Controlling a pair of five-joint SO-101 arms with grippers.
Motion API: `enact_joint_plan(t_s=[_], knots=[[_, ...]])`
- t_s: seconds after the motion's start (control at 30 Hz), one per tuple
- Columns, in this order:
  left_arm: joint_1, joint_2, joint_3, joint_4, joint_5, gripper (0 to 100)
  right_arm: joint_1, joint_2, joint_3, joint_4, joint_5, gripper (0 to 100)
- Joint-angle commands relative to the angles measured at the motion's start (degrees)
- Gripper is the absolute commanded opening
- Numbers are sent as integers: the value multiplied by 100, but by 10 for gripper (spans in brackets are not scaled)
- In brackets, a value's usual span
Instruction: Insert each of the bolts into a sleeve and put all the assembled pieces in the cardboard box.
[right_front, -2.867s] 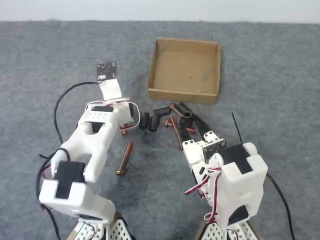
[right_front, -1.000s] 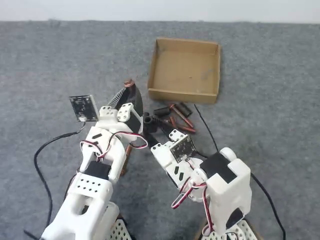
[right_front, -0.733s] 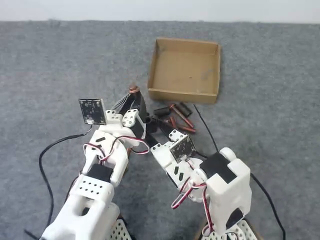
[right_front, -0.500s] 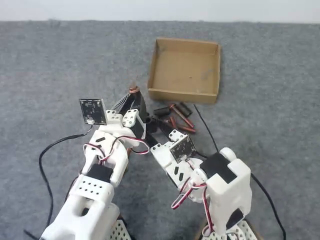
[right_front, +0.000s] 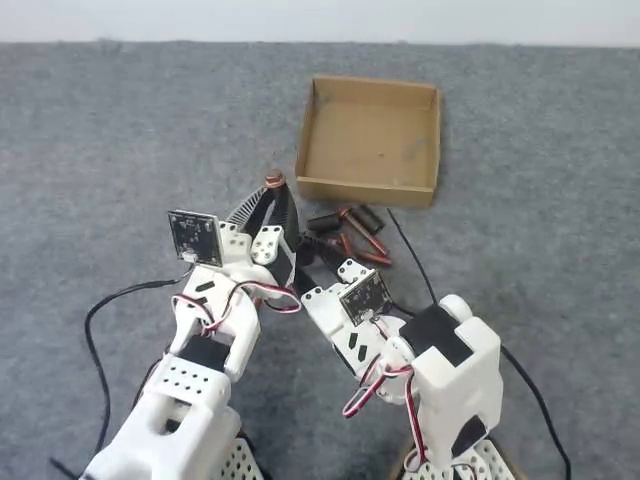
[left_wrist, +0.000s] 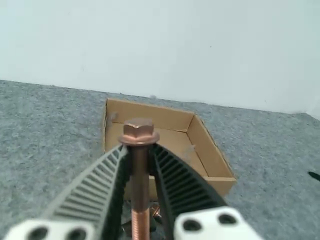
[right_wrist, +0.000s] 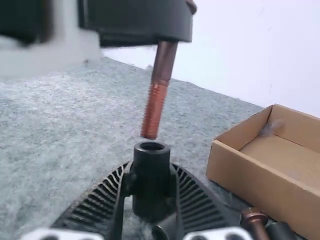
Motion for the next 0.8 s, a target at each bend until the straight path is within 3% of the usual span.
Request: enact_joint_plan(t_s=[0.0,0.77], knots=[[53,-193,-75,-281,-79,11,-22,-127,-26,-48,88,6],[396,-193,13,193,-79,10,418,-1077,255,796,-246,6]])
